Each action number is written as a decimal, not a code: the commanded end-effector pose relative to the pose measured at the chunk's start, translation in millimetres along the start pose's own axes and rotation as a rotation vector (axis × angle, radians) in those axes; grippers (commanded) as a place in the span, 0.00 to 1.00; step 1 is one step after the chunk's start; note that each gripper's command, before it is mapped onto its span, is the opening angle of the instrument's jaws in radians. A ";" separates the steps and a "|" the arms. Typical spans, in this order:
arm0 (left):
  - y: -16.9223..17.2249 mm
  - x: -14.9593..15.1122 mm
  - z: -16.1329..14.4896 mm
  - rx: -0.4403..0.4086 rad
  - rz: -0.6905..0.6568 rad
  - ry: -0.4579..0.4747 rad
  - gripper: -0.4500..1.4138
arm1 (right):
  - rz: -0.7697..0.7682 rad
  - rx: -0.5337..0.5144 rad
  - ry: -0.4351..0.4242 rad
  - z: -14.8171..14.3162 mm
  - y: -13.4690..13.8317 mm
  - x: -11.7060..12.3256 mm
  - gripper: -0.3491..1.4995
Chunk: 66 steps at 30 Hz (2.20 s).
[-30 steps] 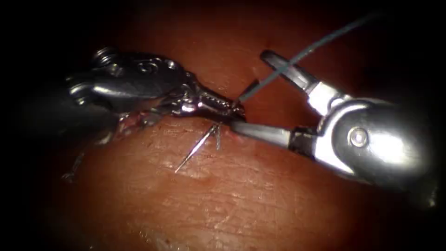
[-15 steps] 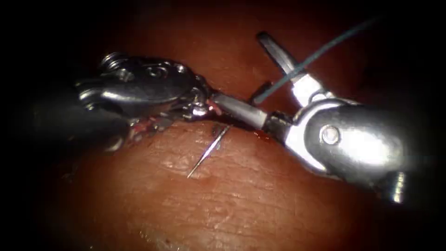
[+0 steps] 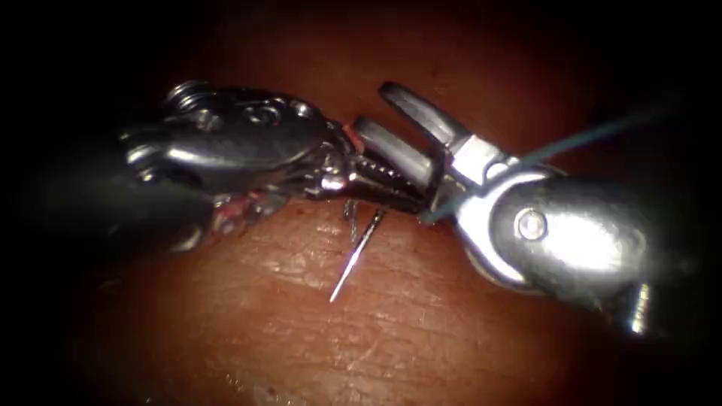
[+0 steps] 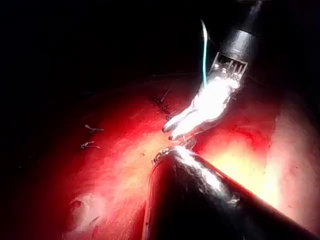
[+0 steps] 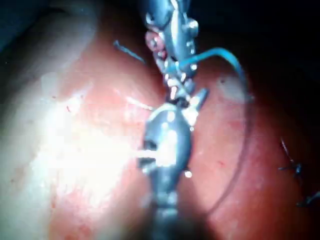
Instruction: Wound Closure
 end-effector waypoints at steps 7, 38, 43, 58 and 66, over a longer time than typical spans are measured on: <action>-0.1 0.4 0.2 -0.017 0.000 -0.006 0.00 | 0.001 0.002 0.007 0.4 0.3 -0.5 0.00; -0.4 0.6 -1.3 -0.200 -0.122 0.128 0.00 | 0.034 0.028 0.230 -0.2 0.6 0.9 0.41; -0.3 0.4 -1.2 -0.213 -0.130 0.126 0.00 | 0.034 0.042 0.237 -0.3 0.6 1.0 0.15; 0.6 -0.1 -0.2 -0.232 -0.131 0.082 0.00 | 0.008 0.139 0.226 -0.9 1.1 1.2 0.00; 0.7 0.0 1.0 -0.135 -0.143 -0.034 0.67 | 0.010 0.126 0.189 -2.0 2.5 1.1 0.00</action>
